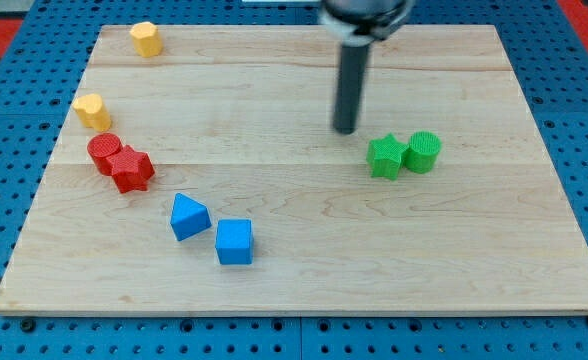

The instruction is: Push the triangle to the right of the hexagon

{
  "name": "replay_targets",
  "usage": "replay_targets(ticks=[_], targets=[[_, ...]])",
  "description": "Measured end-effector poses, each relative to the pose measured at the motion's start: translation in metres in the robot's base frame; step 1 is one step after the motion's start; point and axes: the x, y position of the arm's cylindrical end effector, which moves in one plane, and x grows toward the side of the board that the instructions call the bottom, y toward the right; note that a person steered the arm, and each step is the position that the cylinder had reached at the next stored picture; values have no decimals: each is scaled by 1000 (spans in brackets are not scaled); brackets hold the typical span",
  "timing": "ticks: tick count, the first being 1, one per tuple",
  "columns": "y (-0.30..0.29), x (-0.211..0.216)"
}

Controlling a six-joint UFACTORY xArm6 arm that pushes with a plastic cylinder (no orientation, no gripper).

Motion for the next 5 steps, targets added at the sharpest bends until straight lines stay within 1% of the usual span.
replay_targets(ticks=[1,2,3,4,5], targets=[[-127,28],[-210,79],[-211,141],[-153,165],[-133,126]])
